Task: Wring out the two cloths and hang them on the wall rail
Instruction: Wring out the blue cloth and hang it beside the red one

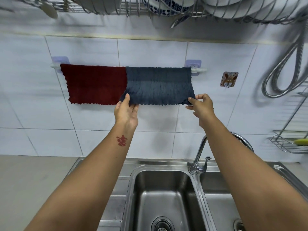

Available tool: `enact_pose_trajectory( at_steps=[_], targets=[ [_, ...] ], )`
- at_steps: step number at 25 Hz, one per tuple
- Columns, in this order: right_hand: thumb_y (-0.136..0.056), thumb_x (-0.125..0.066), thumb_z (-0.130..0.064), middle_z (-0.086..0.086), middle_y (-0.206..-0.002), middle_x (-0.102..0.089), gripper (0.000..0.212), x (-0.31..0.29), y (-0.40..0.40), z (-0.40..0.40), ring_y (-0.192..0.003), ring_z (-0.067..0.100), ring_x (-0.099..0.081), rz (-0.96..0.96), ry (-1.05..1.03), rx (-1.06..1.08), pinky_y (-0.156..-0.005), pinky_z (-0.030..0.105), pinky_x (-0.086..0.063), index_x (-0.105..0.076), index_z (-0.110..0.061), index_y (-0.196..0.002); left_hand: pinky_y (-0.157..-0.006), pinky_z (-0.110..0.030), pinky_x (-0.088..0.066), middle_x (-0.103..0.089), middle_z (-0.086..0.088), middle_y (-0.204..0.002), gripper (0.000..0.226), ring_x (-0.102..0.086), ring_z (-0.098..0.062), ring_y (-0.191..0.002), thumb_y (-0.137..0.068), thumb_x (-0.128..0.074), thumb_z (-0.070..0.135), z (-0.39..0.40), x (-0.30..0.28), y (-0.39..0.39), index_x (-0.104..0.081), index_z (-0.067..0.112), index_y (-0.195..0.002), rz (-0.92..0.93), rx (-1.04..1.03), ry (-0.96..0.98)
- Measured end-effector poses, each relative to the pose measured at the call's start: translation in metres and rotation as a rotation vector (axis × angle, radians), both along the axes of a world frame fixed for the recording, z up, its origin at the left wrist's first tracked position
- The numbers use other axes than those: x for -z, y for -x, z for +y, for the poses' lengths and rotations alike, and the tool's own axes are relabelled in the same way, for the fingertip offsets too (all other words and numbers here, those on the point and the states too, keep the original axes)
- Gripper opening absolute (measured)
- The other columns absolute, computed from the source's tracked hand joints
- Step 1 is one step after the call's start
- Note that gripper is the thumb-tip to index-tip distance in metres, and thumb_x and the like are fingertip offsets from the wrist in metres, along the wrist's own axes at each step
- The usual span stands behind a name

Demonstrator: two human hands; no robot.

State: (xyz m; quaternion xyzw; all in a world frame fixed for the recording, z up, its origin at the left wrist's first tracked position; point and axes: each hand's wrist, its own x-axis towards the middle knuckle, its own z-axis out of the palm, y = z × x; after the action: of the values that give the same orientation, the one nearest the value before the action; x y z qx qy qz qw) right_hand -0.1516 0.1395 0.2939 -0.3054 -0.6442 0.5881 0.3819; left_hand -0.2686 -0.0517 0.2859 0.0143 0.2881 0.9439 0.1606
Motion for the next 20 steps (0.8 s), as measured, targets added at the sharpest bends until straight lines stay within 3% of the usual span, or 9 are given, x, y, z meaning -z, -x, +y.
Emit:
enact_pose_trajectory(
  at_steps=[3, 6, 9, 14, 17, 20],
  targets=[
    [-0.090, -0.062, -0.021, 0.003, -0.101, -0.065, 0.023, 0.000, 0.001, -0.001, -0.070, 0.011, -0.066, -0.006, 0.012, -0.010, -0.066, 0.025, -0.043, -0.041, -0.022, -0.079, -0.100, -0.038, -0.050, -0.066, -0.008, -0.100, 0.014, -0.067, -0.019, -0.089, -0.094, -0.056, 0.002, -0.007, 0.005, 0.013, -0.058, 0.007, -0.107, 0.003, -0.001, 0.086],
    [-0.090, -0.063, -0.023, 0.002, -0.097, -0.061, 0.020, 0.004, 0.003, 0.001, -0.069, 0.009, -0.060, -0.003, 0.045, -0.032, -0.063, 0.026, -0.042, -0.045, -0.019, -0.083, -0.098, -0.038, -0.051, -0.066, -0.008, -0.102, 0.027, -0.067, -0.020, -0.090, -0.094, -0.055, 0.002, -0.009, 0.010, 0.024, -0.056, 0.007, -0.121, 0.004, -0.015, 0.132],
    [-0.090, -0.062, -0.026, 0.001, -0.098, -0.061, 0.018, 0.008, 0.005, 0.004, -0.073, 0.009, -0.059, -0.015, 0.067, -0.048, -0.071, 0.029, -0.045, -0.049, -0.015, -0.094, -0.095, -0.037, -0.053, -0.066, -0.010, -0.108, 0.017, -0.068, -0.022, -0.094, -0.095, -0.055, 0.005, -0.008, 0.016, 0.033, -0.057, 0.006, -0.112, 0.024, -0.022, 0.154],
    [-0.091, -0.062, -0.023, 0.000, -0.101, -0.062, 0.016, 0.014, 0.012, 0.010, -0.080, 0.012, -0.060, -0.053, 0.006, -0.021, -0.084, 0.033, -0.050, -0.057, -0.014, -0.103, -0.091, -0.032, -0.054, -0.064, -0.018, -0.118, 0.027, -0.067, -0.025, -0.102, -0.094, -0.054, -0.001, -0.009, 0.027, 0.045, -0.052, -0.002, -0.121, 0.103, -0.086, 0.294],
    [-0.092, -0.060, -0.024, -0.003, -0.090, -0.065, 0.010, 0.016, 0.014, 0.014, -0.094, 0.021, -0.062, -0.096, -0.089, -0.012, -0.093, 0.040, -0.051, -0.062, -0.020, -0.083, -0.091, -0.031, -0.053, -0.063, -0.016, -0.114, 0.024, -0.066, -0.024, -0.100, -0.095, -0.053, -0.001, -0.013, 0.026, 0.050, -0.056, 0.001, -0.119, 0.189, -0.138, 0.412],
    [-0.093, -0.056, -0.026, 0.001, -0.094, -0.070, 0.015, 0.020, 0.013, 0.017, -0.088, 0.019, -0.062, -0.109, -0.108, -0.014, -0.091, 0.041, -0.051, -0.061, -0.023, -0.080, -0.080, -0.027, -0.056, -0.064, -0.015, -0.104, 0.015, -0.067, -0.020, -0.084, -0.095, -0.054, 0.001, -0.016, 0.027, 0.054, -0.059, 0.002, -0.109, 0.236, -0.176, 0.495]
  ],
)
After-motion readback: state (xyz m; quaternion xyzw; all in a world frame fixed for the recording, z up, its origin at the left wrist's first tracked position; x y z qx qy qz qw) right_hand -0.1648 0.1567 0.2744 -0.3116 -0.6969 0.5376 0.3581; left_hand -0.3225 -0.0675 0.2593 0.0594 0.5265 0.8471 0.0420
